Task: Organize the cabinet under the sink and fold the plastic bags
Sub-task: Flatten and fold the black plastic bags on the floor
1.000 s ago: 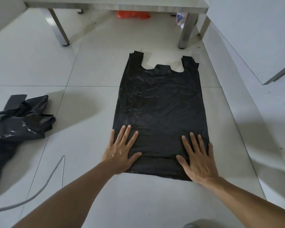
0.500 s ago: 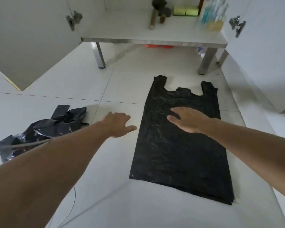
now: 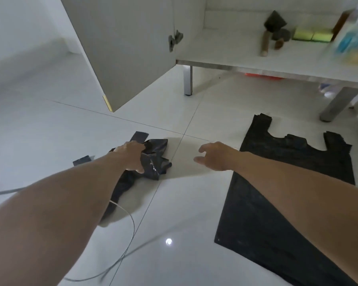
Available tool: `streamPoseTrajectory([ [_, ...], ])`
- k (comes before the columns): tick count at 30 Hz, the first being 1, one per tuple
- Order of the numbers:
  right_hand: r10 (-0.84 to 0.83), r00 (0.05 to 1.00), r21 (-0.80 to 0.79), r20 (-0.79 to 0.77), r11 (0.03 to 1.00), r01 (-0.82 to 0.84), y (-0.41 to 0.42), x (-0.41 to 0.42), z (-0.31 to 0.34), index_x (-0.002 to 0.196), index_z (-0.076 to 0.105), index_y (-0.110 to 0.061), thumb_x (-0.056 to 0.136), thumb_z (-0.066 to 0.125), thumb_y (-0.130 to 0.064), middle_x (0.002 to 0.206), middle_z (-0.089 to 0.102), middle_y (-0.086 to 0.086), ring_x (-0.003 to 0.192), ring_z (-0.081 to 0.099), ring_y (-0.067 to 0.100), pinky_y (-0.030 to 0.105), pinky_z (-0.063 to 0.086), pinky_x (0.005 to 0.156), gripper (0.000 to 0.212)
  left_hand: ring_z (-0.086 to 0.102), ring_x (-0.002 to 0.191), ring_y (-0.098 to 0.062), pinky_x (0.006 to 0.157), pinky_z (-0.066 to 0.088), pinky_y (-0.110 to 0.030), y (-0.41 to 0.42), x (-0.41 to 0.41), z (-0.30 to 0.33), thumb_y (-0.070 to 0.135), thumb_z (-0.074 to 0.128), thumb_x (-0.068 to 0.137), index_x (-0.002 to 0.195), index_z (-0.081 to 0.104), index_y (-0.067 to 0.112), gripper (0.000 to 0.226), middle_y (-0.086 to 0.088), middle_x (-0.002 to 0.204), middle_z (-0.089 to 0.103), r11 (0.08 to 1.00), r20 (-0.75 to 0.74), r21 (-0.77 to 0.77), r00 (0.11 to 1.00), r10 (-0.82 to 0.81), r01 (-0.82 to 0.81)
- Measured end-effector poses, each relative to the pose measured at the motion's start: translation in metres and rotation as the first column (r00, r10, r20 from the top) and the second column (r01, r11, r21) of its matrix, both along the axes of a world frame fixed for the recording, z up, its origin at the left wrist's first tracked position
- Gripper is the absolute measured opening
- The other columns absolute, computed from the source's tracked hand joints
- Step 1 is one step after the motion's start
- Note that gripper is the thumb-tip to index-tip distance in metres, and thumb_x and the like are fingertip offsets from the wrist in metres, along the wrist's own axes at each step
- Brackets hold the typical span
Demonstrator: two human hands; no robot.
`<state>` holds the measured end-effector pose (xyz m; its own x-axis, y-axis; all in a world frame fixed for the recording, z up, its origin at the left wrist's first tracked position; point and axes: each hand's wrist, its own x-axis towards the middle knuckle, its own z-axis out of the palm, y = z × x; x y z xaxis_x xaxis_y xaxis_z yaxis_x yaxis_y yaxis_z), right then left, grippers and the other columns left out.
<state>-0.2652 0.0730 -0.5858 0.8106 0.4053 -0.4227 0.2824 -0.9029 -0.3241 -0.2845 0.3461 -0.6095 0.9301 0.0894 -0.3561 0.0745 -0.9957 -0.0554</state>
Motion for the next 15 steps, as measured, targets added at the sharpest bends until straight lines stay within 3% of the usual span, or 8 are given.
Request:
streamPoseTrajectory([
  [4, 0.003, 0.998, 0.140, -0.066, 0.990, 0.006, 0.037, -0.003, -0.036, 0.142, 0.045, -0.017, 0.096, 0.051, -0.045, 0.142, 0.050, 0.000, 0.129, 0.046, 0.020, 0.032, 0.036, 0.107, 0.054, 0.048, 0.119, -0.026, 0.088, 0.046, -0.041, 0.021, 0.000, -0.025, 0.037, 0.083, 0.063, 0.128, 0.051, 0.032, 0.073, 0.003, 0.129, 0.047, 0.998, -0.010, 0.048, 0.999, -0.044, 0.044],
  [7, -0.023, 0.996, 0.193, -0.087, 0.980, 0.040, 0.063, -0.005, -0.058, 0.136, 0.051, -0.018, 0.089, 0.061, -0.041, 0.133, 0.055, 0.000, 0.125, 0.049, 0.019, 0.032, 0.039, 0.105, 0.053, 0.045, 0.124, -0.023, 0.101, 0.040, -0.039, 0.036, 0.002, -0.040, 0.026, 0.073, 0.078, 0.130, 0.056, 0.030, 0.054, 0.003, 0.135, 0.049, 0.999, 0.091, 0.032, 0.995, -0.031, 0.028],
  [11, -0.145, 0.982, 0.317, -0.125, 0.932, 0.178, 0.096, -0.009, -0.085, 0.126, 0.057, -0.023, 0.078, 0.073, -0.033, 0.107, 0.065, 0.000, 0.109, 0.060, 0.022, 0.029, 0.047, 0.090, 0.052, 0.057, 0.106, -0.023, 0.091, 0.045, -0.033, 0.048, 0.001, -0.056, 0.015, 0.062, 0.088, 0.100, 0.073, 0.026, 0.020, 0.001, 0.113, 0.063, 0.987, 0.277, -0.144, 0.955, 0.108, -0.070],
  [15, -0.232, 0.956, 0.446, -0.181, 0.847, 0.290, 0.121, -0.007, -0.098, 0.131, 0.052, -0.033, 0.071, 0.077, -0.033, 0.116, 0.065, -0.005, 0.109, 0.059, 0.019, 0.028, 0.048, 0.092, 0.064, 0.061, 0.082, -0.027, 0.067, 0.045, -0.029, 0.034, 0.006, -0.050, 0.009, 0.055, 0.083, 0.072, 0.063, 0.028, 0.023, 0.000, 0.083, 0.064, 0.878, 0.233, -0.456, 0.933, 0.276, -0.145],
])
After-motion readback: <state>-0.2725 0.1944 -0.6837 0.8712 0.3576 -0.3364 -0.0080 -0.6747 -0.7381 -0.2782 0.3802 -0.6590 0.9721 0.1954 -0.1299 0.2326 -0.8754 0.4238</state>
